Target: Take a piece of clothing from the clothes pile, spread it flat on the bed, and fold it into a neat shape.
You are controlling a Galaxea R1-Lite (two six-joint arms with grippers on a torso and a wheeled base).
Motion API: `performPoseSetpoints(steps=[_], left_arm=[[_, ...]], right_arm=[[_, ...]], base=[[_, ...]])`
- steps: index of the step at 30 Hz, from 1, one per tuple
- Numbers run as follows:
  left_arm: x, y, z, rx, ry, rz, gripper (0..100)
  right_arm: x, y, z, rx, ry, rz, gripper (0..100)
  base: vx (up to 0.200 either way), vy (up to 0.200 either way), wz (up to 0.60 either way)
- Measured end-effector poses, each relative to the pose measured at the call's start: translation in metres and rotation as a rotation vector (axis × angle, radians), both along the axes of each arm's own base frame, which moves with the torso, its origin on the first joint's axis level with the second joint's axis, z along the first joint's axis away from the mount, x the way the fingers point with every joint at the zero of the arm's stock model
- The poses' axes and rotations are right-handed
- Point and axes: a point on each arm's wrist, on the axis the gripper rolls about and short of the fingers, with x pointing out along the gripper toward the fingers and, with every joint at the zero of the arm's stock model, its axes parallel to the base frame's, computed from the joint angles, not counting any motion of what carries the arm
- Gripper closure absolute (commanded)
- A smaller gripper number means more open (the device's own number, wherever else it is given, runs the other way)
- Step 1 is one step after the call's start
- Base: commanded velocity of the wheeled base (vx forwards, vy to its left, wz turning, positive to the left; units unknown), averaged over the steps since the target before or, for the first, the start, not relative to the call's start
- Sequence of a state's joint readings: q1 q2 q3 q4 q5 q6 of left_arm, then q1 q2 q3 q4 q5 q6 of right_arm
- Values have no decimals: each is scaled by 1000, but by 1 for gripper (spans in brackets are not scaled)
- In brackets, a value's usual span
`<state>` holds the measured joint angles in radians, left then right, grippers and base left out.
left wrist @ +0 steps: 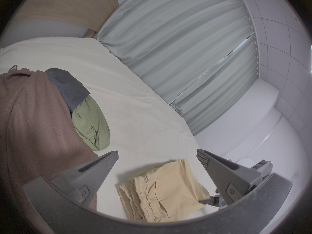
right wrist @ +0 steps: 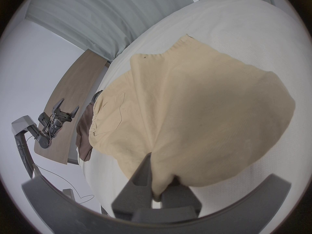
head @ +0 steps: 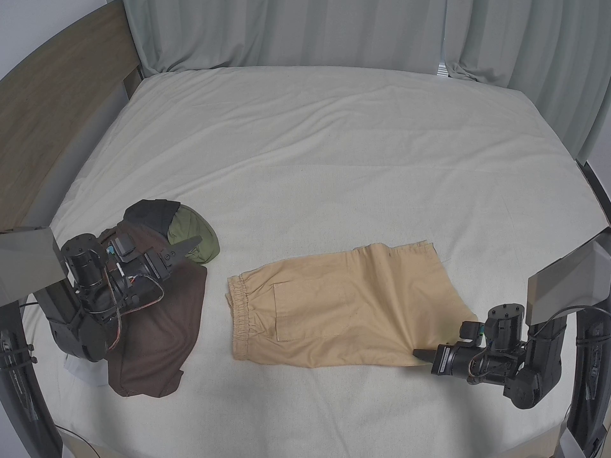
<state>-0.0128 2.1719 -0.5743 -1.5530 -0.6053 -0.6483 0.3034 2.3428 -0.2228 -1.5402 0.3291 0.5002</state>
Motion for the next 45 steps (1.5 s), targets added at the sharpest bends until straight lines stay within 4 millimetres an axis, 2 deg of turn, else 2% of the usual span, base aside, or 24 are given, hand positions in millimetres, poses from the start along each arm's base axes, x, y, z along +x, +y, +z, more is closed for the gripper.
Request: performPoseSetpoints(steps=[6,15,20,24,31,38,45], left_arm=[[-8,0,-6,44,-3,-101,0],[-15,4,-9,60,-8,-226,0],[-17,5,-9,69,-16,-235,0],[-18,6,-9,72,-18,-245,0],[-25,5,-14,79,-9,-311,0],[-31,4,-19,76,12,-342,0],[-36,-1,-29,71,54,-376,0]], right_arm=[[-3,0,-1,-5,13,5,0],[-38,3,3,-52,75,105,0],[-55,14,22,5,46,248,0],[-59,20,38,36,-18,312,0],[-53,28,74,173,-190,495,0],[-56,14,102,287,-340,760,0],[-68,-17,122,344,-487,950,0]], base=[[0,0,0],[0,0,0],[0,0,0],[0,0,0],[0,0,0],[0,0,0],[0,0,0]])
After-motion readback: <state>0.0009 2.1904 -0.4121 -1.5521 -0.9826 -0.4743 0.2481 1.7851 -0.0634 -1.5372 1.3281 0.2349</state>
